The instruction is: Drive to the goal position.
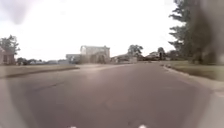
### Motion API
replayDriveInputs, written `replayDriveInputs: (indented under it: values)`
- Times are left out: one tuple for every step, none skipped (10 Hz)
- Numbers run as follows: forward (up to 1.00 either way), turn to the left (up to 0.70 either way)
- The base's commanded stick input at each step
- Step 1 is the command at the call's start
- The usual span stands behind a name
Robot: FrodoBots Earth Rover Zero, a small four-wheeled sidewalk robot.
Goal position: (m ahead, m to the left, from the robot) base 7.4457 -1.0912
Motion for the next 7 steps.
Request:
replayDriveInputs:
  values:
    - [1.0,-0.24]
    - [1.0,-0.38]
    - [1.0,-0.38]
    - [1.0,-0.28]
    - [1.0,-0.09]
    - [1.0,0.0]
    - [1.0,-0.05]
